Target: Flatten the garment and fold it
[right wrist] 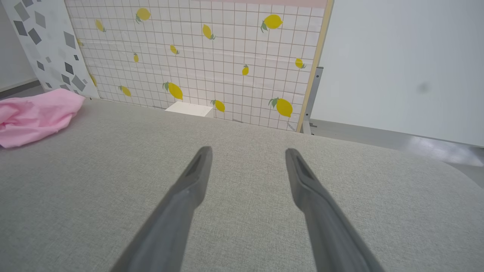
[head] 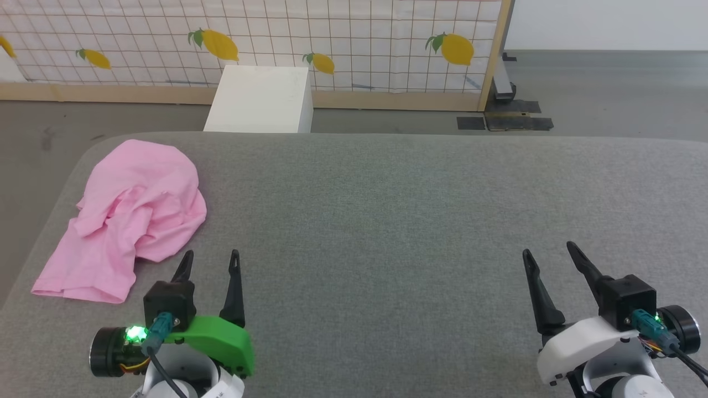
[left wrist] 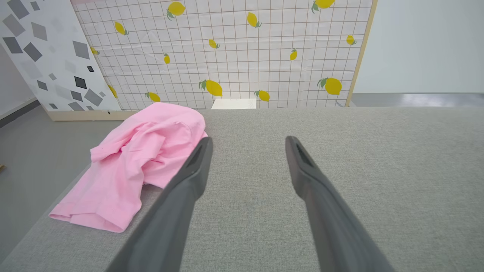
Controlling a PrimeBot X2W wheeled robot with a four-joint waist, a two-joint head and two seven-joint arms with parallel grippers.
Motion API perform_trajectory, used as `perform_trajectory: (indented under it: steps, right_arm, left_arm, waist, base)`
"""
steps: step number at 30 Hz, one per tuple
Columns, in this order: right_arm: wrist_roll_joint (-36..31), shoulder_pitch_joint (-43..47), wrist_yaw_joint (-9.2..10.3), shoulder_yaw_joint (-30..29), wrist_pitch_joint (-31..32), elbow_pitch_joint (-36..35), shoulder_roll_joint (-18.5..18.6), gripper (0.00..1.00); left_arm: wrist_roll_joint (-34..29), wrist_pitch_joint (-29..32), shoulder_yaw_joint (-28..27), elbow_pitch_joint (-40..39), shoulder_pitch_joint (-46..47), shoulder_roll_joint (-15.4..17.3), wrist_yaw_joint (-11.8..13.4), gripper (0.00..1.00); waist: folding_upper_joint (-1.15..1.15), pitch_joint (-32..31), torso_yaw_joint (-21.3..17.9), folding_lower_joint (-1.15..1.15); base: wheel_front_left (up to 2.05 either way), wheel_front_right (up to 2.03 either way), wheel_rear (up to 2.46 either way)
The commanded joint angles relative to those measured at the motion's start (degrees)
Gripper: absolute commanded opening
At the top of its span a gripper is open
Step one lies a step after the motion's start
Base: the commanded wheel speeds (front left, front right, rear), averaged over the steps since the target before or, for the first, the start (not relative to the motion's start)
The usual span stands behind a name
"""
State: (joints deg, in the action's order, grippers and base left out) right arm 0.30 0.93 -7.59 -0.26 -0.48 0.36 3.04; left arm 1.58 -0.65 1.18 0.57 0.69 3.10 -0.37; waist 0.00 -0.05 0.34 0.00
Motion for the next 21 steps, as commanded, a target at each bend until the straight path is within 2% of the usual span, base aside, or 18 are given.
perform_trajectory:
  steps: [1,9,21]
  right_arm:
    - [0.1,0.0,0.01,-0.1,-0.6,0.0,0.0,1.00]
    - [0.6,0.1,0.01,0.0,-1.5,0.2,0.0,1.00]
    - [2.2,0.2,0.02,0.6,-3.0,1.0,0.0,1.00]
  left_arm:
    - [0.3,-0.6,0.4,0.3,0.3,0.0,0.6,1.00]
    - [1.1,-1.5,1.1,0.7,0.4,0.2,1.0,1.00]
    - [2.1,-2.9,2.0,1.2,0.3,0.9,2.0,1.00]
  waist:
    - [0.00,0.0,0.3,0.00]
    - [0.00,-0.2,2.5,0.00]
    - [0.00,-0.7,8.0,0.00]
  base:
    - [0.00,0.00,0.00]
    - [0.00,0.00,0.00]
    - [0.00,0.00,0.00]
